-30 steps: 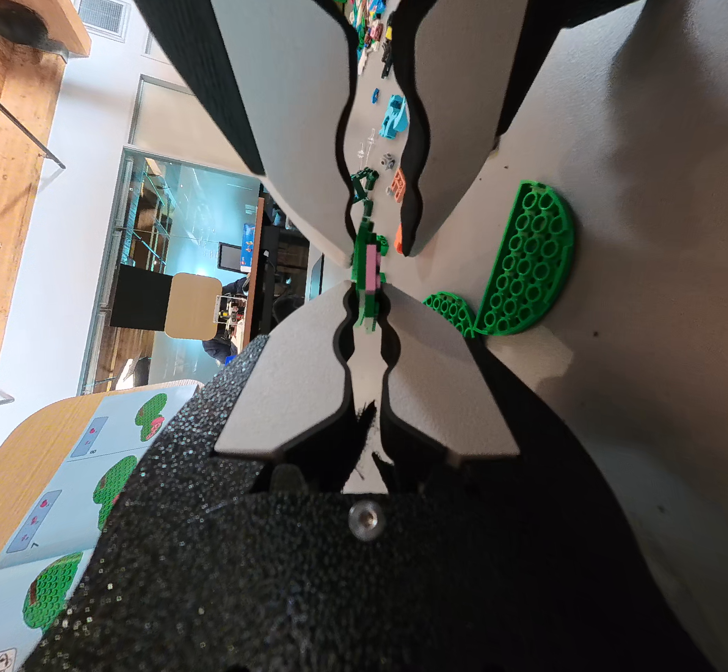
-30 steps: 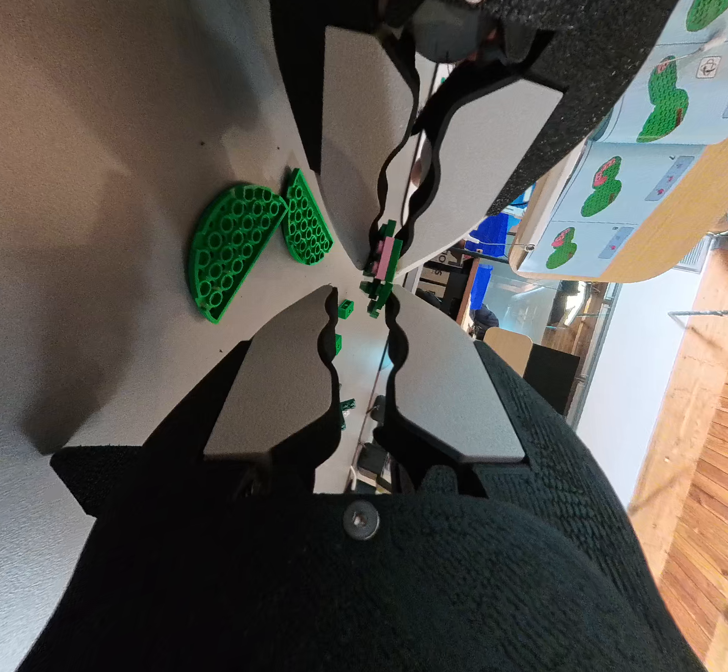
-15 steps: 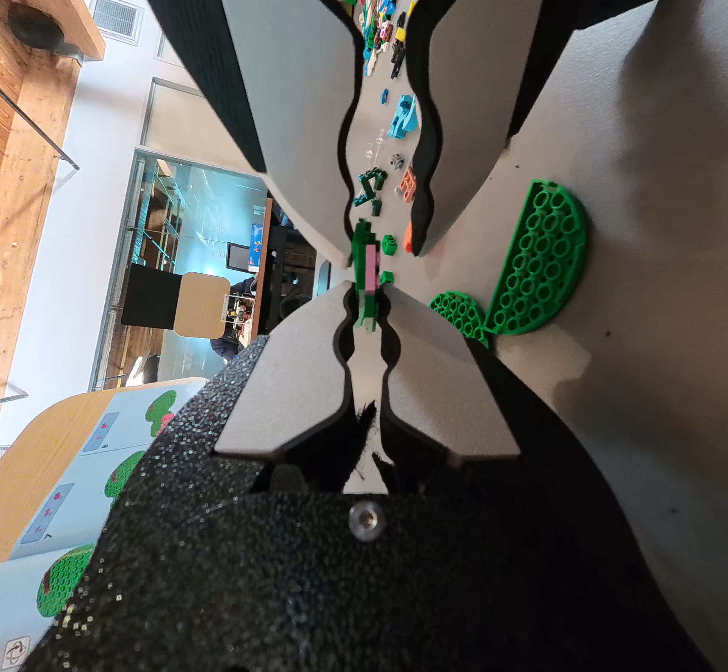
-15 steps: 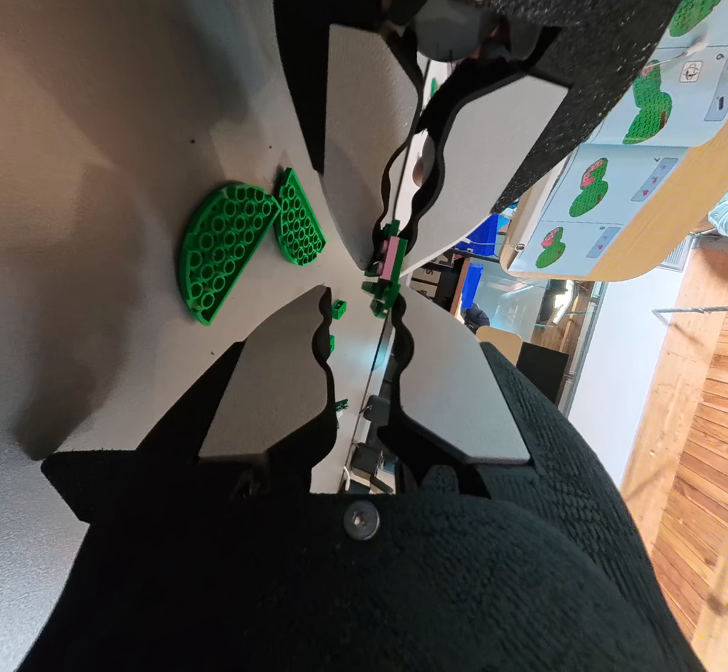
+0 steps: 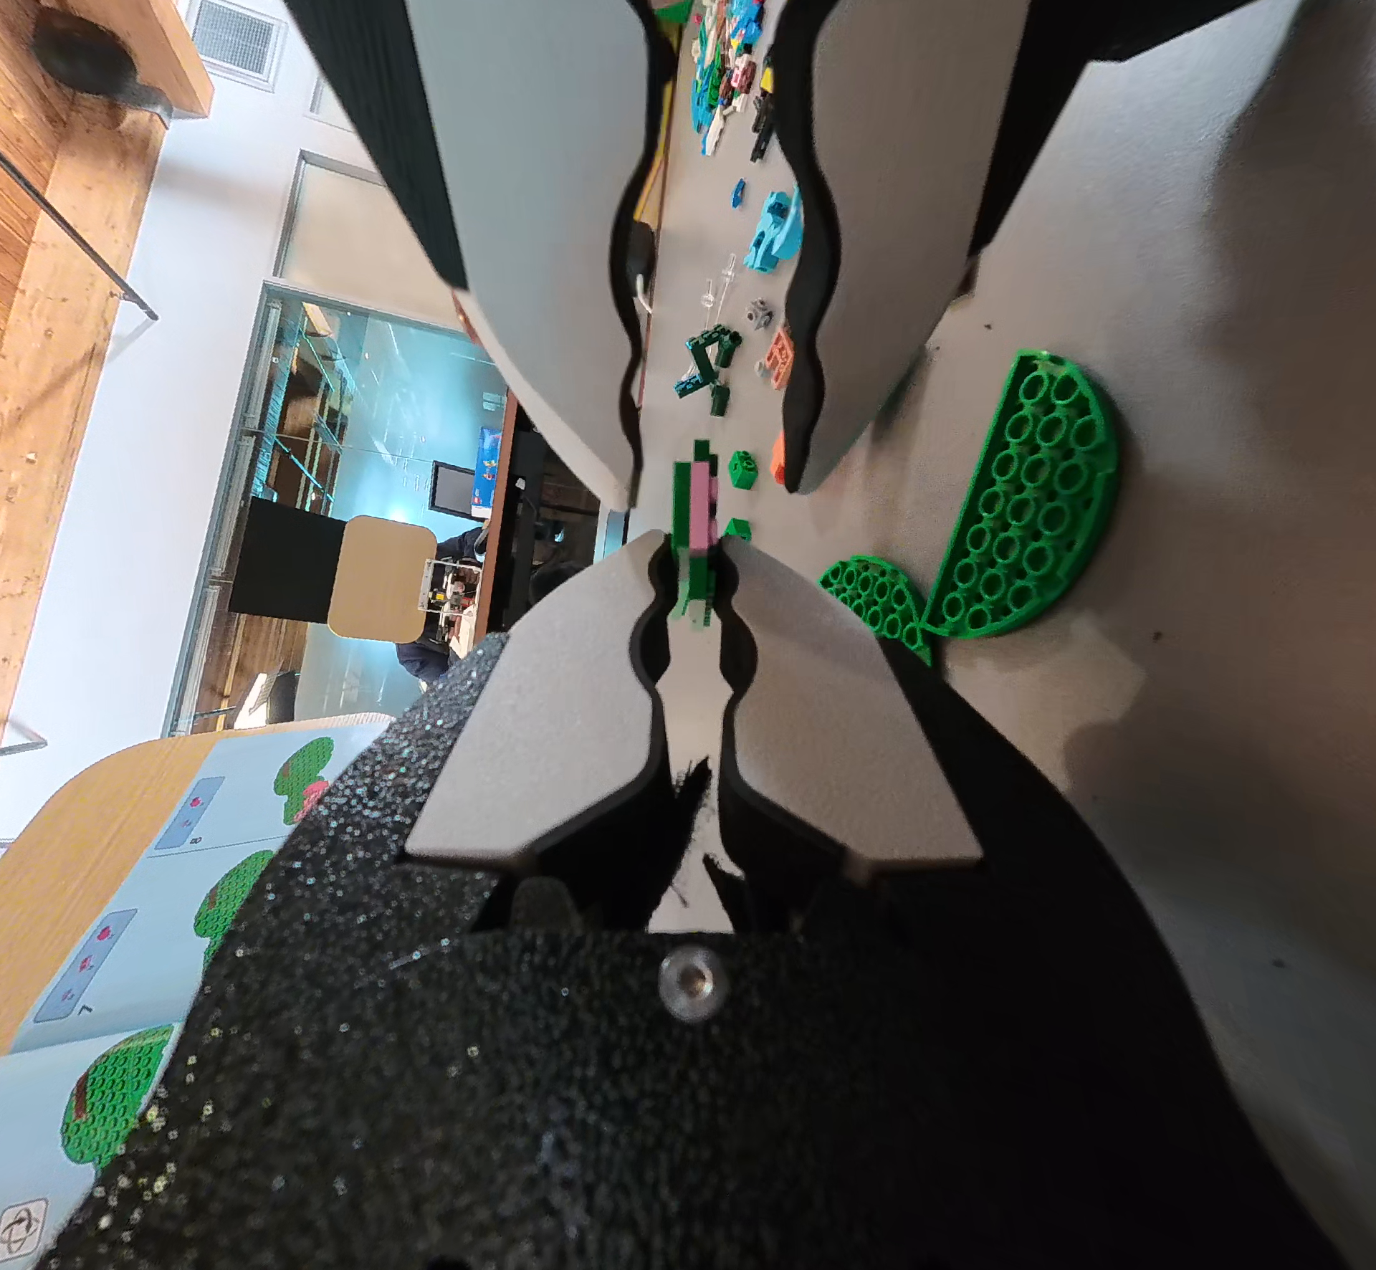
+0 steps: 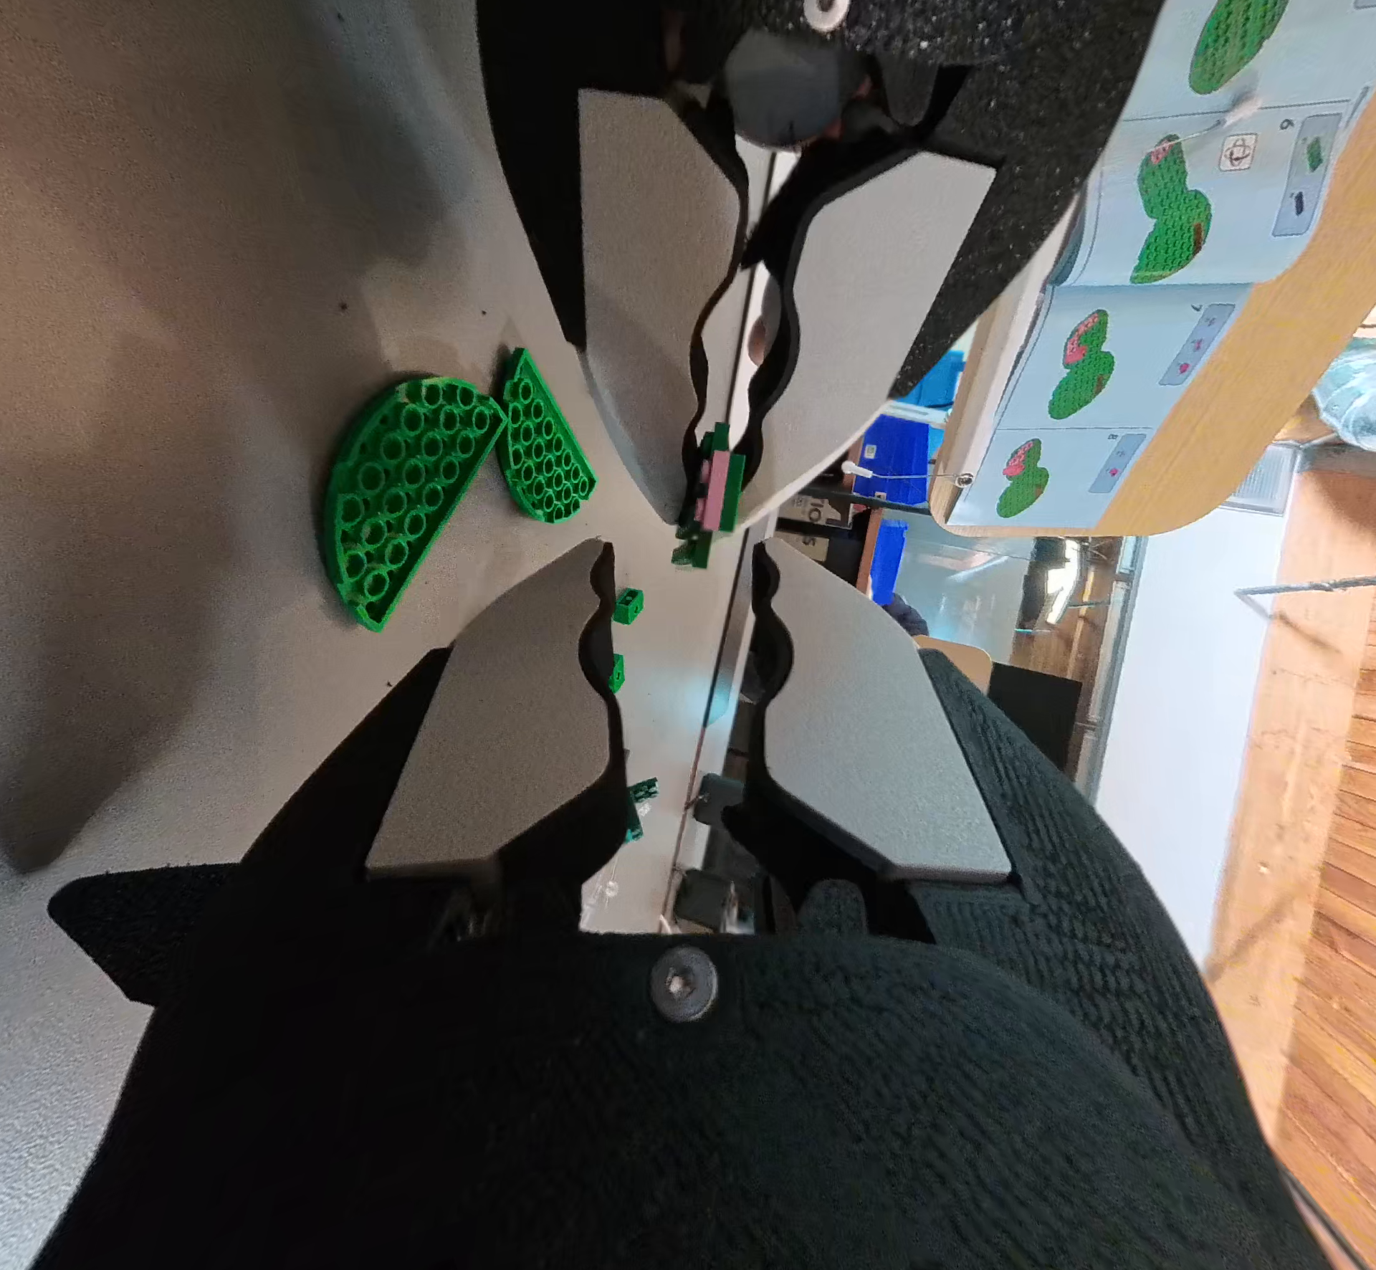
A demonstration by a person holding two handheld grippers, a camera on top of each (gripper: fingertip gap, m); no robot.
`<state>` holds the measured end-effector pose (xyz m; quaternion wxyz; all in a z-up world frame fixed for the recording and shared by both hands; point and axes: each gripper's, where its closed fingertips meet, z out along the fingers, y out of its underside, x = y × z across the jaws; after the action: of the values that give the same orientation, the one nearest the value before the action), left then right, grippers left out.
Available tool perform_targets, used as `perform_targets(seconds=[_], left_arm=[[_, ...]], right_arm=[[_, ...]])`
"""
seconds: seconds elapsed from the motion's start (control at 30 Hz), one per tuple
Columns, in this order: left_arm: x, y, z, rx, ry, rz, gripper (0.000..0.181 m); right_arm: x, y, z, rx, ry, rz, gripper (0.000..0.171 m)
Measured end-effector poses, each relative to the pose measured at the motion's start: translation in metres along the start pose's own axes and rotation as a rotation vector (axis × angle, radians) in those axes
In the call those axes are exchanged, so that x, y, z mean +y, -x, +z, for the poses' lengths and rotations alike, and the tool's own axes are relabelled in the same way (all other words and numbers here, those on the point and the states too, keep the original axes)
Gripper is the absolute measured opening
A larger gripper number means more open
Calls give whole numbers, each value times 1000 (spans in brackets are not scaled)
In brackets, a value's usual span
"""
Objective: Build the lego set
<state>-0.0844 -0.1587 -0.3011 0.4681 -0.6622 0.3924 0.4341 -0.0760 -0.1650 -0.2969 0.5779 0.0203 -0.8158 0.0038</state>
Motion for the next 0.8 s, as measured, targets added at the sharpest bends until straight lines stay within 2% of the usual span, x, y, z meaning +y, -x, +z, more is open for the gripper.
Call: perform_targets(seconds=[0.17,0.47,0.57,0.63,0.73,0.8], left_arm=[[8,4,1,-20,23,-23,8],[26,27,0,-182,31,-40,8],[29,35,-3,-233,14,-47,8],[29,40,-5,-232,-21,-148,8],[18,40,-10,-75,-167,-451,8],[-8,31,-22,162,-386,-665,8]], right_arm=[[10,-3,0,-7,-28,130,33],[45,-13,1,-53,-75,618,24],[47,-20,0,-7,-109,678,21],[47,-21,2,12,-117,667,21],[44,-26,1,87,-128,594,21],[39,-33,0,151,-153,567,20]])
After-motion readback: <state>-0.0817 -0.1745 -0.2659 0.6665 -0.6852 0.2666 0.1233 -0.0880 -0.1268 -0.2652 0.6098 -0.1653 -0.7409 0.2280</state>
